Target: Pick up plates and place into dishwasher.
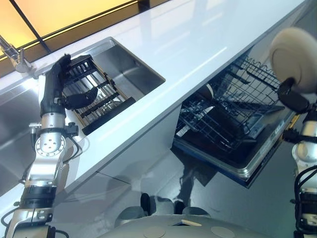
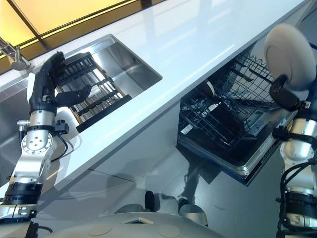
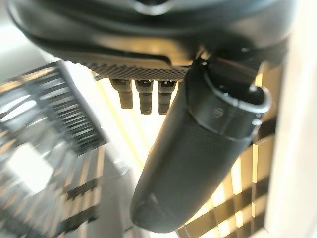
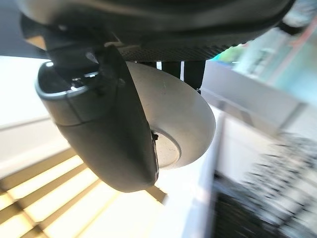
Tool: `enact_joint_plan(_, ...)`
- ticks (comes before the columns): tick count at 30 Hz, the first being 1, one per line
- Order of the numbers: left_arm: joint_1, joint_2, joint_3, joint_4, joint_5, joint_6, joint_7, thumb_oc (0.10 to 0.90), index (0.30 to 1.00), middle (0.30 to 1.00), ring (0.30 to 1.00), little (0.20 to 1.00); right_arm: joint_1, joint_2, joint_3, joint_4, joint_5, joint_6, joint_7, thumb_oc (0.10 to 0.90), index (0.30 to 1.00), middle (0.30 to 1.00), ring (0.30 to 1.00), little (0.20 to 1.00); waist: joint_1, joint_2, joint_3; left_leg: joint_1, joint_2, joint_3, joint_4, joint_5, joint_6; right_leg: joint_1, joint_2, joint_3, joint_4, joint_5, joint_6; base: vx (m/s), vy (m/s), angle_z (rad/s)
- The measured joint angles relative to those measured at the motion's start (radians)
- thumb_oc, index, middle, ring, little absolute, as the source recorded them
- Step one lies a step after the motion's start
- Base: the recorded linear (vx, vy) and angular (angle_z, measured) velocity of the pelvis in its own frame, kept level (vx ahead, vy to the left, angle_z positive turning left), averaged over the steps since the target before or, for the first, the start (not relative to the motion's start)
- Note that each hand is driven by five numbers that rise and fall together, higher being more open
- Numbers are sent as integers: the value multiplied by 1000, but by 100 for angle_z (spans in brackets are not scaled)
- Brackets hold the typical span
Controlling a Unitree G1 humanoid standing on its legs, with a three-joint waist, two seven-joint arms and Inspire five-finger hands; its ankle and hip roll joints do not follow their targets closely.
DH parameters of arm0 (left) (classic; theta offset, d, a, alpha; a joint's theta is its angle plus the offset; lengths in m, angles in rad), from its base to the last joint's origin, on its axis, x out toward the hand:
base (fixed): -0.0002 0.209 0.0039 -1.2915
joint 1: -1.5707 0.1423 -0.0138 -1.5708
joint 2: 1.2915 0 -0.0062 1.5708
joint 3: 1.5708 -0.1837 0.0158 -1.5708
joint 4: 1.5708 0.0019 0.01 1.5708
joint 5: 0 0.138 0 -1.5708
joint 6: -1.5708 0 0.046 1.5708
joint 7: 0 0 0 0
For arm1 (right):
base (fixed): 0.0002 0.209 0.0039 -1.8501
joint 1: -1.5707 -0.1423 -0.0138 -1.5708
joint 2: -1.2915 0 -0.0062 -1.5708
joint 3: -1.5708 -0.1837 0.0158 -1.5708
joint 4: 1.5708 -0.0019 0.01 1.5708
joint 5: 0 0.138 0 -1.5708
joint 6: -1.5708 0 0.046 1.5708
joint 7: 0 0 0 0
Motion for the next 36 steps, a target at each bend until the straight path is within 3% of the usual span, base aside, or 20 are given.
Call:
enact_joint_plan(12, 44, -4, 70, 27, -9, -1, 1, 800, 900, 900, 900, 900, 36, 13, 40, 83, -38, 37, 73, 100, 300, 300, 300, 200, 11, 0, 0, 5, 1, -1, 0, -2, 1, 6, -3, -6, 0, 0, 1, 11, 0, 0)
enact_joint_plan(24, 53, -4, 72, 27, -8, -2, -1, 800, 900, 900, 900, 900, 21, 13, 166, 180, -146, 100, 103, 100, 300, 300, 300, 200, 66, 0, 1, 5, -5, -36, 0, 2, 3, 24, -8, -53, -2, -4, 7, 25, -10, 10)
enact_joint_plan(29, 67, -4, 71, 27, -8, -2, -15, 800, 900, 900, 900, 900, -12, 13, 207, 264, -160, 177, 110, 100, 300, 300, 300, 200, 85, 2, 2, 0, -12, -58, 0, 6, 6, 29, -12, -80, -2, -7, 11, 13, 0, 13)
enact_joint_plan(36, 82, 14, 71, 27, -11, -2, -21, 800, 900, 900, 900, 900, -77, 13, 224, 389, -178, 351, 101, 100, 300, 300, 300, 200, 96, 5, 20, -12, -24, -82, 0, 14, 14, 28, -22, -109, 4, -12, 18, 4, 3, 13)
